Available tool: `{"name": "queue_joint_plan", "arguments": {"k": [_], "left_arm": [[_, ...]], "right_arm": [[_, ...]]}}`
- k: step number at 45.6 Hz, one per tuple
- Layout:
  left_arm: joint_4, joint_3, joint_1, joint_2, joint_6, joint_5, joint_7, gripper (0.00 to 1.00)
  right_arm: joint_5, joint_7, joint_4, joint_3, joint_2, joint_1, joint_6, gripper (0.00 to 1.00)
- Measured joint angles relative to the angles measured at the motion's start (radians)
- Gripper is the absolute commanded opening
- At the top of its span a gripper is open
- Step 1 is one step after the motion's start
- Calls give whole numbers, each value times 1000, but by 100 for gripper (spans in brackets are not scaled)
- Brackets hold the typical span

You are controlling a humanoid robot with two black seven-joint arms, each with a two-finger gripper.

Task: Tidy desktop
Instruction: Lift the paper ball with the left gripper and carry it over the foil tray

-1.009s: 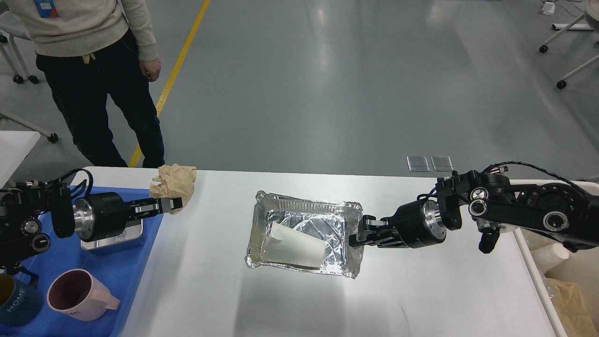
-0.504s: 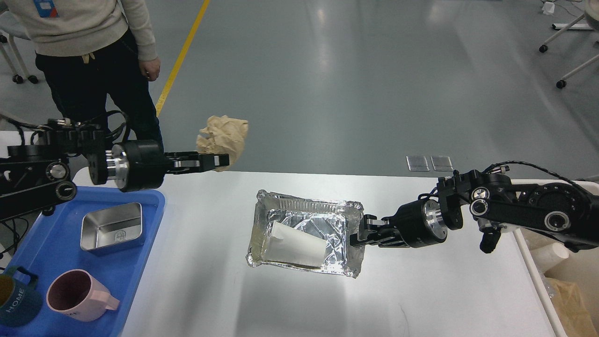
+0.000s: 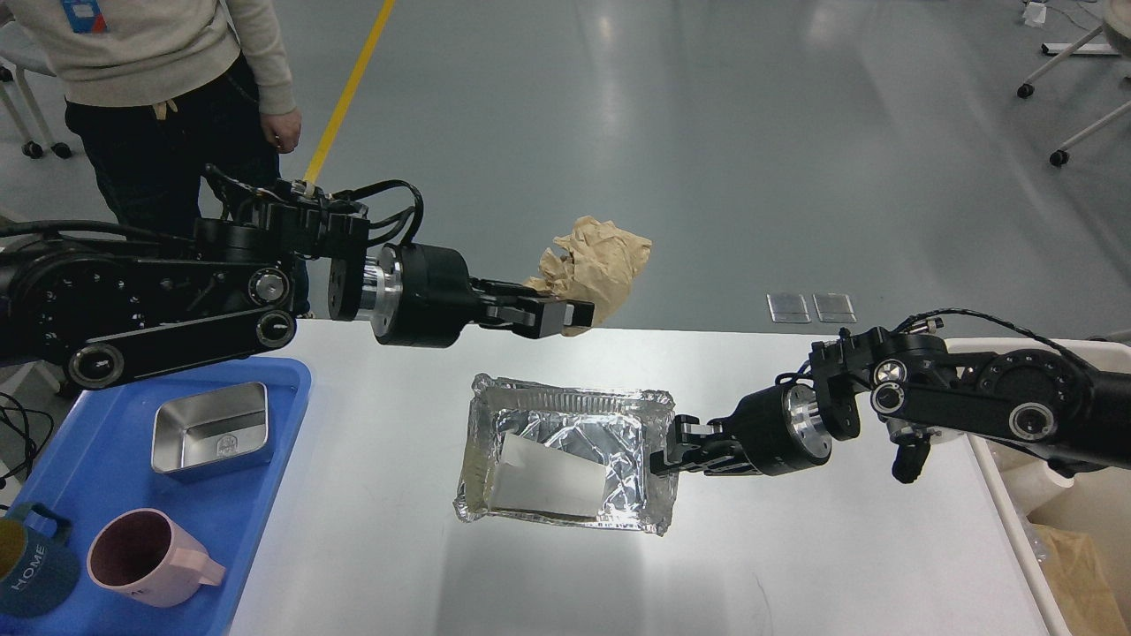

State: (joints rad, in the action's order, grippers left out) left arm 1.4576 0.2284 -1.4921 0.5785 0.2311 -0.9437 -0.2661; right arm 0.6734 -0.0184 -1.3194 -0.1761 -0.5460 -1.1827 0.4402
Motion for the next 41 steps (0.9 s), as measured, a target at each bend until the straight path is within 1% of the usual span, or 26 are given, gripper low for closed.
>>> {"name": "queue_joint_plan", "arguments": {"k": [6, 13, 24, 36, 41], "left_arm": [[13, 3, 0, -18, 28, 0, -1, 0], [37, 9, -1, -15, 80, 0, -7, 0], [50, 58, 0, -2, 144, -10, -24, 1], [49, 129, 8, -11, 156, -14, -27, 2], [44, 136, 19, -15, 156, -15, -26, 2]], "right_arm": [[0, 0, 0, 1, -6, 0, 0, 0], [0, 0, 2, 1, -7, 1, 0, 0], [0, 1, 9, 1, -5, 2, 0, 0], [0, 1, 9, 4, -11, 2, 0, 0], [0, 1, 9, 8, -17, 2, 0, 0]]}}
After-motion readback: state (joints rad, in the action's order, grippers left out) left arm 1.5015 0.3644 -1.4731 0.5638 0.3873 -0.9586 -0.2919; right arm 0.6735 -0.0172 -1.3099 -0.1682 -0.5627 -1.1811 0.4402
